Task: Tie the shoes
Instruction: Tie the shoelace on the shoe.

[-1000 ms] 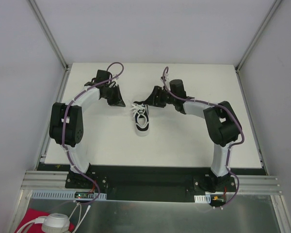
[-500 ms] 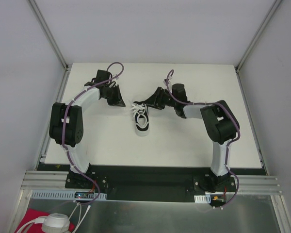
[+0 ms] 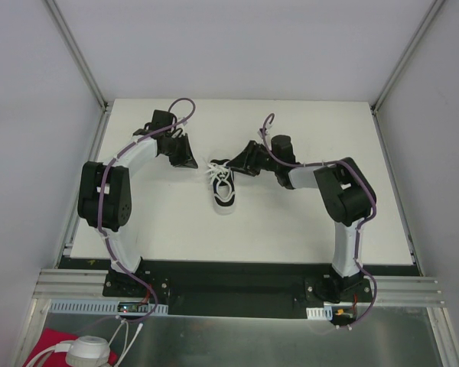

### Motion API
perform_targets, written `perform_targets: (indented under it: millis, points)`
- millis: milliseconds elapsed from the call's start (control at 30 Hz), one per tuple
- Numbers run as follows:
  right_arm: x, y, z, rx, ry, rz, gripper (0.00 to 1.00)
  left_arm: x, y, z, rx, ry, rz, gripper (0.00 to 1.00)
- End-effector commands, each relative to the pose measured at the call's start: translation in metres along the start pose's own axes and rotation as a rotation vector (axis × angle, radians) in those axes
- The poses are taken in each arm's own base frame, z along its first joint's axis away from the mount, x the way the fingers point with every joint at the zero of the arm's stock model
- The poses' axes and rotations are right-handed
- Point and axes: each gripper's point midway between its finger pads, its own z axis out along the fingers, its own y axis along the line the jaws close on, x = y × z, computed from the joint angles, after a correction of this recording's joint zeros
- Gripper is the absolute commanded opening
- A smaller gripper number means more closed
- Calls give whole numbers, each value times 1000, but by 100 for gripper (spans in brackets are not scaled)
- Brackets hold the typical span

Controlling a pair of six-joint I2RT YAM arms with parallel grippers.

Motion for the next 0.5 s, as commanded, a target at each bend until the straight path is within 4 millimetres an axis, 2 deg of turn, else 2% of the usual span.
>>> perform_targets:
  millis: [0,433,467]
  points:
    - [-2,9,-1,-42,-8,-25,46,-6,-11,-6,17,-18,27,0]
    - [5,5,6,-58,27,2,45,-8,-12,-6,16,-23,32,0]
    - [3,6,7,-63,28,7,42,-8,-12,-7,17,-25,33,0]
